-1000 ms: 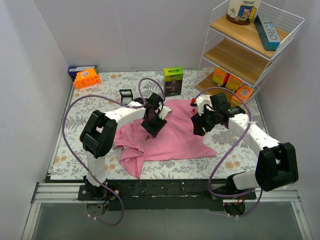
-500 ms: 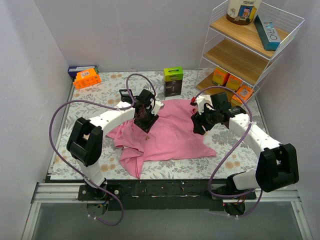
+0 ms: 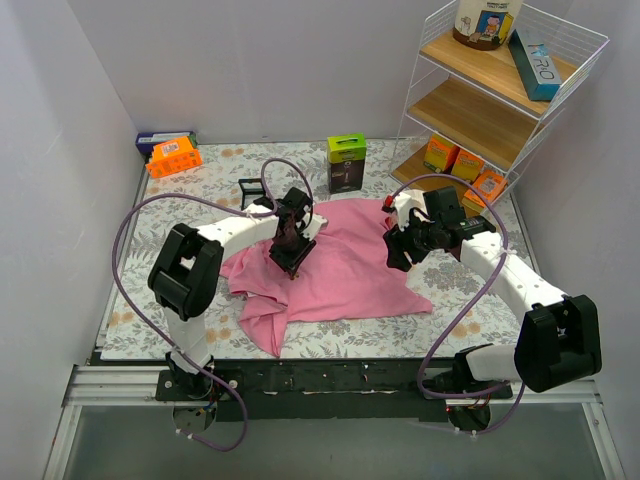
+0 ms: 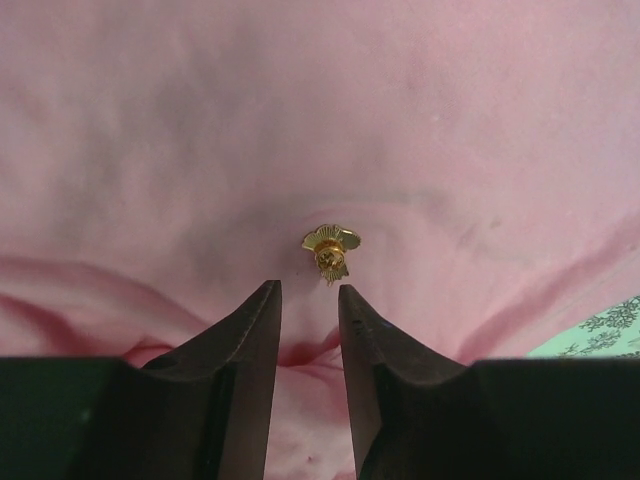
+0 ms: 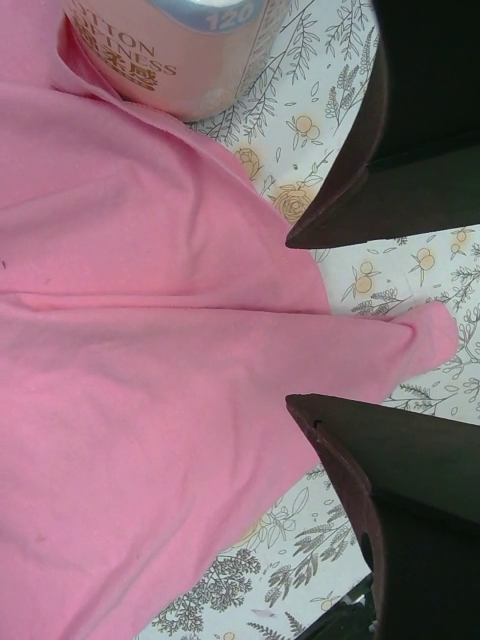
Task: Remove the brooch from the garment
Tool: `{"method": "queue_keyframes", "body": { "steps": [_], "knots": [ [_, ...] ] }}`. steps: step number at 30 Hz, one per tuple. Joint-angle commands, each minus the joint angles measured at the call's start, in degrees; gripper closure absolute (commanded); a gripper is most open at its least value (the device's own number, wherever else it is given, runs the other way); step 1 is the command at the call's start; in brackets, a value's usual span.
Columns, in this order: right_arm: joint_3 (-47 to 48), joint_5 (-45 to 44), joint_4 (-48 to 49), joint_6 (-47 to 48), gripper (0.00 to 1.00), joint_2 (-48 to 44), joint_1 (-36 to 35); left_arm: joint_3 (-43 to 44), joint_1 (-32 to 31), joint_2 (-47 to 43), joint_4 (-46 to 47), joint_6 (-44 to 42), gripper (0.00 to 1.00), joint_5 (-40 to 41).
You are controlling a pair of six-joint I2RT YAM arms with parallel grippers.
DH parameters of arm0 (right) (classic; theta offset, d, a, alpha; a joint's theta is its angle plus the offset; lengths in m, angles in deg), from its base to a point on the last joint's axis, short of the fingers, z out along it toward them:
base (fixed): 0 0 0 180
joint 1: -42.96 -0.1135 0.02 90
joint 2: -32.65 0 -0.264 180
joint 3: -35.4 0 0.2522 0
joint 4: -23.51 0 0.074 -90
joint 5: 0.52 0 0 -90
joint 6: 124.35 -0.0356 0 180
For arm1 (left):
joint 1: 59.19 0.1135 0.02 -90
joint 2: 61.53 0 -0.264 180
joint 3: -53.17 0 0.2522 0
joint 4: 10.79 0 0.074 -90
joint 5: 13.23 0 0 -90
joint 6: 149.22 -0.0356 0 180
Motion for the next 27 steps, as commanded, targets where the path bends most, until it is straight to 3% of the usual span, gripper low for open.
{"method": "queue_keyframes", "body": {
  "steps": [1,9,16,24,27],
  "knots": [
    [0.2,1.0,1.6,-0.4,0.33,-0.5,0.2,1.6,0.3,0.9,0.1,-0.6,0.72,-1.3],
    [-0.4,1.1,1.7,-0.3,0.32,-0.1,0.2,1.3,0.4,2.7,0.2,-0.3,0.67,-2.7],
    [-0.5,1.1,2.0,-0.2,0.32,0.2,0.2,2.9,0.3,4.4,-0.5,-0.1,0.69,-3.3],
    [-1.0,1.0,2.1,-0.1,0.32,0.3,0.2,-0.7,0.2,4.6,-0.4,-0.6,0.62,-1.0],
    [-1.2,1.0,2.2,0.0,0.32,0.3,0.2,-1.9,0.2,3.6,-0.6,-0.8,0.64,-0.7]
  ]
}}
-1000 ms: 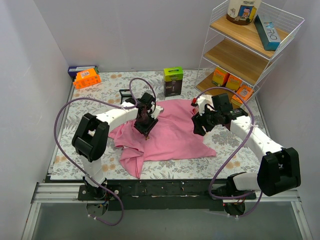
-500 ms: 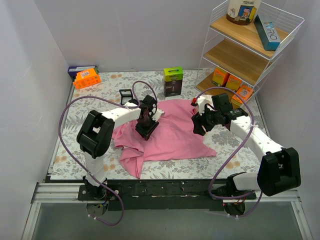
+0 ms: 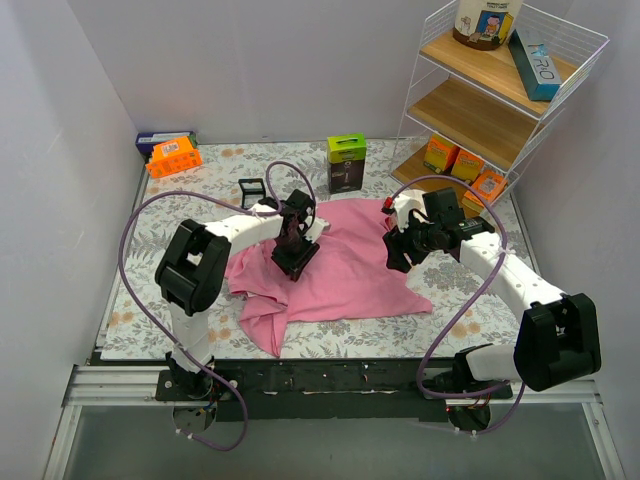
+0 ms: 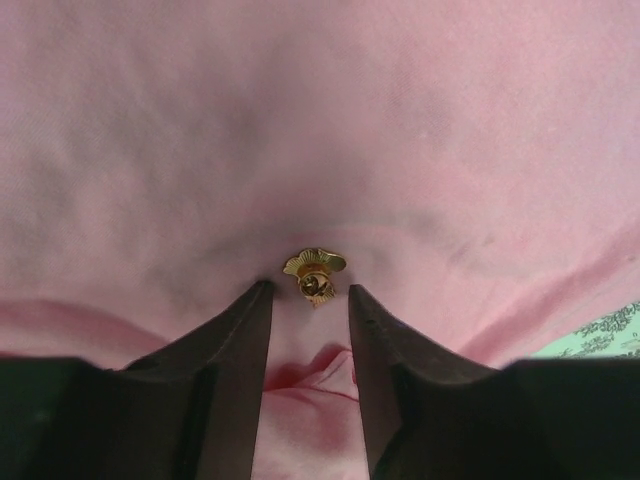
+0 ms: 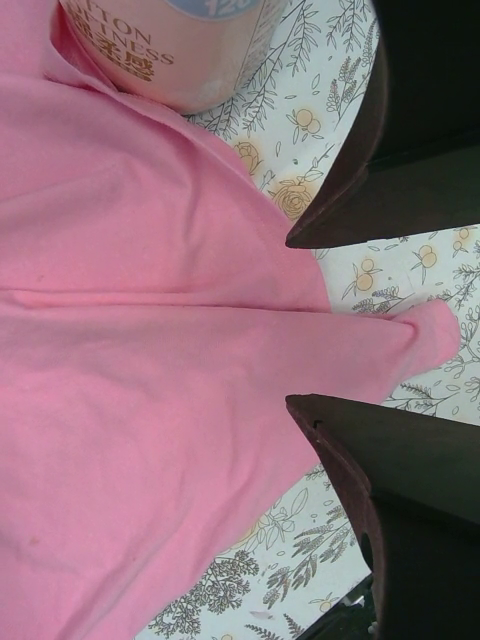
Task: Remove the brooch from the garment
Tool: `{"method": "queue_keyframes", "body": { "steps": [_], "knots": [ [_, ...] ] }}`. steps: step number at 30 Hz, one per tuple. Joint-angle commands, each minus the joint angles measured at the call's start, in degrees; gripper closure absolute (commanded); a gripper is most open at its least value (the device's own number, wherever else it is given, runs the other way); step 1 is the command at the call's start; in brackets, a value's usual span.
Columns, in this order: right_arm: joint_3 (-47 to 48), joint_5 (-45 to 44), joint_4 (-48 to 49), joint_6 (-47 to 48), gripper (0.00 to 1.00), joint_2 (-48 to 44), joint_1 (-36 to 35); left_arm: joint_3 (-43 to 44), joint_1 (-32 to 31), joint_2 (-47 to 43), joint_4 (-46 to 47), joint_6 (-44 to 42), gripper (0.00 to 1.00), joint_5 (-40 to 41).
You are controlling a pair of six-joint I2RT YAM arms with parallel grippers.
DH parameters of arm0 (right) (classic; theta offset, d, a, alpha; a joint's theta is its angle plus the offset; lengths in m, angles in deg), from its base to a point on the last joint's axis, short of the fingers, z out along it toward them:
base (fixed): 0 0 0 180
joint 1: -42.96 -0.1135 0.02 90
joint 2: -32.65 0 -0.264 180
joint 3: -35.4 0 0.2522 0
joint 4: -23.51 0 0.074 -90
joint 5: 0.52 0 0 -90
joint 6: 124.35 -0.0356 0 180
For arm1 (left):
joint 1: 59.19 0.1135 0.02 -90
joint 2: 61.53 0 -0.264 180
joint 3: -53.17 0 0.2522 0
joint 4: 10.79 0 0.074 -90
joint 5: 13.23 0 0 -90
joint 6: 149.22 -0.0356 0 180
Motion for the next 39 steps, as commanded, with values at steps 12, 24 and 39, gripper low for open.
{"method": "queue_keyframes", "body": {
  "steps": [12,24,39],
  "knots": [
    [0.5,0.4,1.7,0.2,0.32,0.8,0.2,-5.8,0.2,1.4,1.3,-1.9,0.97,2.2],
    [1.1,0.4,1.7,0.2,0.32,1.3,0.2,-2.8,2.2,-2.2,0.2,-1.5,1.00,-5.6],
    [1.9,0.1,1.5,0.3,0.32,2.0,0.2,-5.3,6.0,-9.2,5.0,0.7,0.77,-14.5]
  ]
}}
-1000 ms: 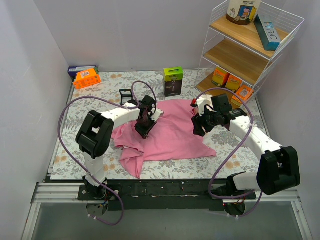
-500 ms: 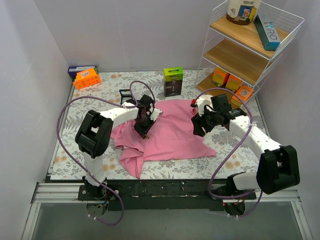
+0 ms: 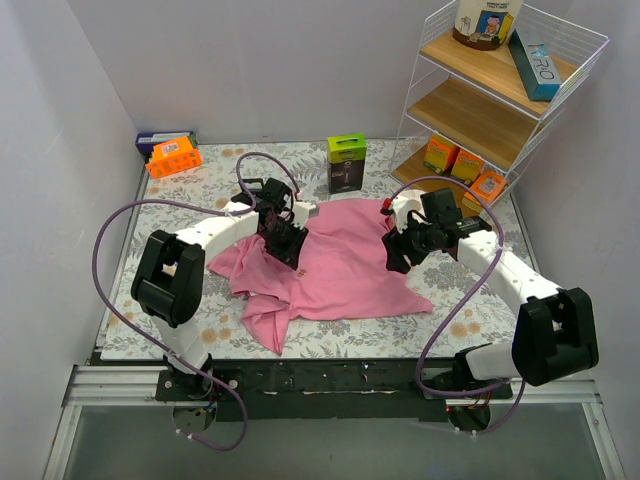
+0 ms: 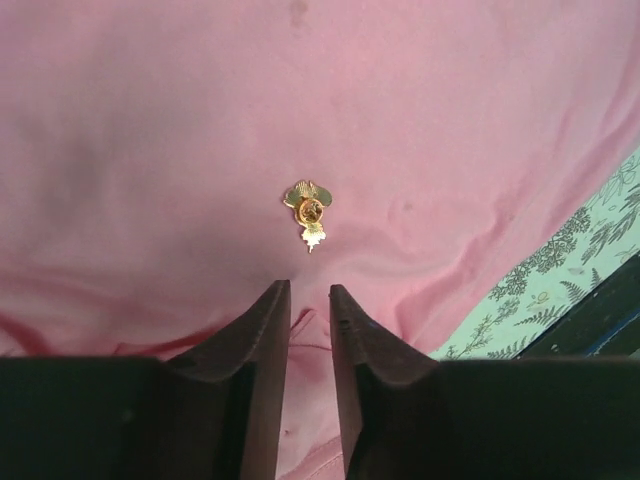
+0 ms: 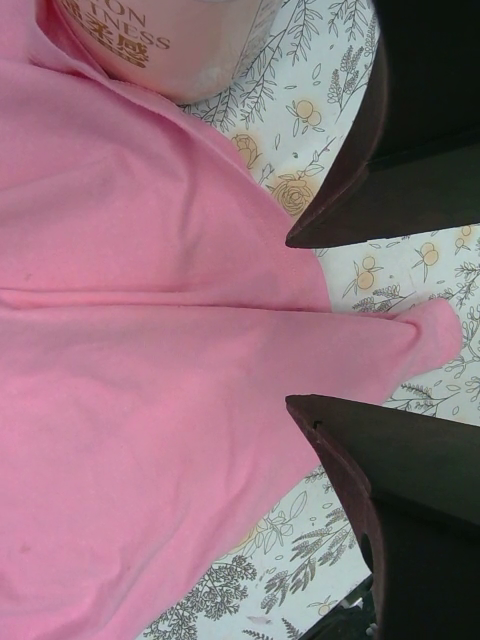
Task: Remove the brooch from the garment
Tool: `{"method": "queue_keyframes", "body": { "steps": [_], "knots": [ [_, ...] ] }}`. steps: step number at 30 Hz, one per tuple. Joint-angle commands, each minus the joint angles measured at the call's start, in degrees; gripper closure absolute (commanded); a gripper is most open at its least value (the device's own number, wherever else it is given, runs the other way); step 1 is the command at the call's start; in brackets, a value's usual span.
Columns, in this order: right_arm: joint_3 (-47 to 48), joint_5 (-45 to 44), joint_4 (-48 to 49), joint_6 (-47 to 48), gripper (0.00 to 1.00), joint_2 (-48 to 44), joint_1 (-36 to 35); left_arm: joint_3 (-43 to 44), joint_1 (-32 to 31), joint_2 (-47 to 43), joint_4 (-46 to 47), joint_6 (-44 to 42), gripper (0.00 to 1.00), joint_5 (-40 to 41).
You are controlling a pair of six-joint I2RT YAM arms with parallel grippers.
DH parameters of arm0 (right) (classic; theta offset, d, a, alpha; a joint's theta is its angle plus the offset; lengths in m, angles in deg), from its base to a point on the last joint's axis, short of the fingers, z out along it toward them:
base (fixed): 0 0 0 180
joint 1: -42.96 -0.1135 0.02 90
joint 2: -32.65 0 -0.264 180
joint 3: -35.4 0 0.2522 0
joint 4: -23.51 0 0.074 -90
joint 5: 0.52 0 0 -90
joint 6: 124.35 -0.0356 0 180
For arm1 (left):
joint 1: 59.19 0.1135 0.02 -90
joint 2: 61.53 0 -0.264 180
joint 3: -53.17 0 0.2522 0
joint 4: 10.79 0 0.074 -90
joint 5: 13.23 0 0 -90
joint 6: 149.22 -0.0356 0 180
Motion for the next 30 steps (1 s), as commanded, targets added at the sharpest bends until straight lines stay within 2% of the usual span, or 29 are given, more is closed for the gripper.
{"method": "queue_keyframes", "body": {
  "steps": [1,4,13,18,21,27,30],
  "knots": [
    [2.2,0.1,1.3,0.3,0.32,0.6,0.2,-2.2,-0.2,-0.9,2.5,1.9,0.73,-1.1],
    [2.4,-0.2,1.1,0.4,0.32,0.5,0.1,-2.9,-0.1,-0.6,3.2,1.8,0.68,-0.5],
    [1.9,-0.3,0.8,0.4,0.32,0.0,0.2,-1.1,-1.6,0.8,5.8,3.0,0.68,-0.5],
    [1.5,-0.3,0.9,0.4,0.32,-0.4,0.2,-0.5,-3.6,3.5,6.3,3.0,0.65,1.3],
    [1.3,-0.6,0.9,0.6,0.32,-0.7,0.2,-0.2,-5.1,4.4,6.8,3.5,0.61,5.1],
    [0.7,-0.7,1.1,0.7,0.32,-1.1,0.2,0.3,-6.4,7.0,7.5,3.4,0.65,11.3],
    [0.4,-0.5,1.0,0.7,0.32,-1.3,0.2,0.8,-6.7,8.0,7.6,3.4,0.71,12.4]
  ]
}}
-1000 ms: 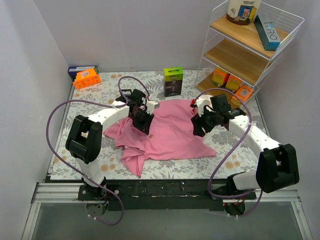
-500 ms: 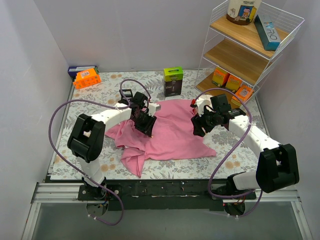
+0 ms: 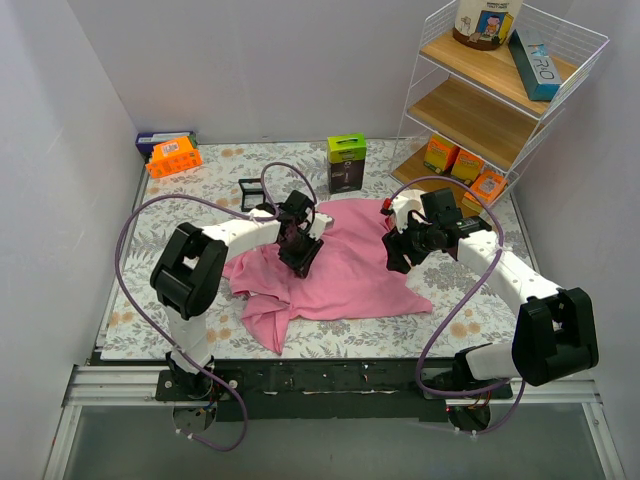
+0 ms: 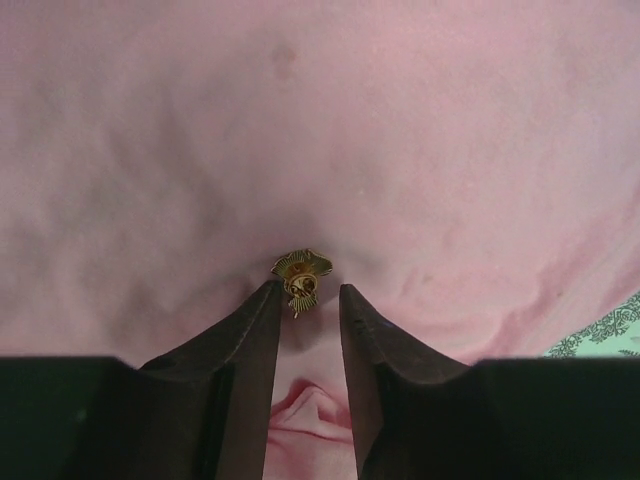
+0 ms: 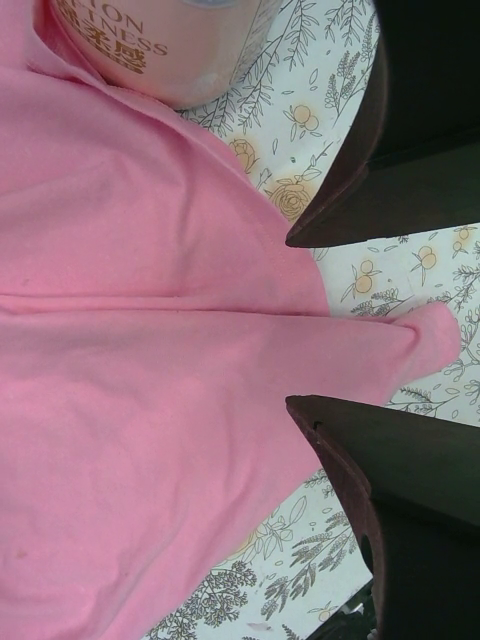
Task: Remove the brooch from the garment
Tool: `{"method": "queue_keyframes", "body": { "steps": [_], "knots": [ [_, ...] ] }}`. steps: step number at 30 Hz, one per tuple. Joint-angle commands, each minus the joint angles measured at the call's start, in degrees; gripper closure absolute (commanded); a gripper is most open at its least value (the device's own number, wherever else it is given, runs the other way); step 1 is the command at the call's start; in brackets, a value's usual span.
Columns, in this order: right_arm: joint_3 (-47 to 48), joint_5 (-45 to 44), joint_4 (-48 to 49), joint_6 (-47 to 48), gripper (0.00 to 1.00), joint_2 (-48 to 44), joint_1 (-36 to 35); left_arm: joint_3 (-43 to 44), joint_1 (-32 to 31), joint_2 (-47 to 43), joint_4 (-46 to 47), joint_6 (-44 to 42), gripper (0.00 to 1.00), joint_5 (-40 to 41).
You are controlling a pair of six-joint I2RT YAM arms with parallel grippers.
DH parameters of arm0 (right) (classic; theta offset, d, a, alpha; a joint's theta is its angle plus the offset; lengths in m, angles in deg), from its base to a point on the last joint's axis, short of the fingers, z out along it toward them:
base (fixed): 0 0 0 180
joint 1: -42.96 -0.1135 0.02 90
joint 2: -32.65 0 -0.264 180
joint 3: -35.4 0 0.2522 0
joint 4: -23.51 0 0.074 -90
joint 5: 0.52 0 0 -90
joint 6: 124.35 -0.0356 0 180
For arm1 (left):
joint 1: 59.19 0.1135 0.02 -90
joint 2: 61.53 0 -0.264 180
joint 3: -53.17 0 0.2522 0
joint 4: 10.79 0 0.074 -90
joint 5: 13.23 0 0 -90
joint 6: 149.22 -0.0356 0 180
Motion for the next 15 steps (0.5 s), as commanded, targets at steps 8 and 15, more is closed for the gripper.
{"method": "queue_keyframes", "body": {
  "steps": [8,15],
  "knots": [
    [0.3,-0.1,1.1,0.6,0.31,-1.6,0.2,2.8,-0.6,0.8,-0.4,-1.4,0.91,3.6],
    [2.1,0.5,0.9,0.7,0.32,-0.7,0.2,1.8,0.8,-5.3,-1.6,-4.6,0.97,-4.6]
  ]
}}
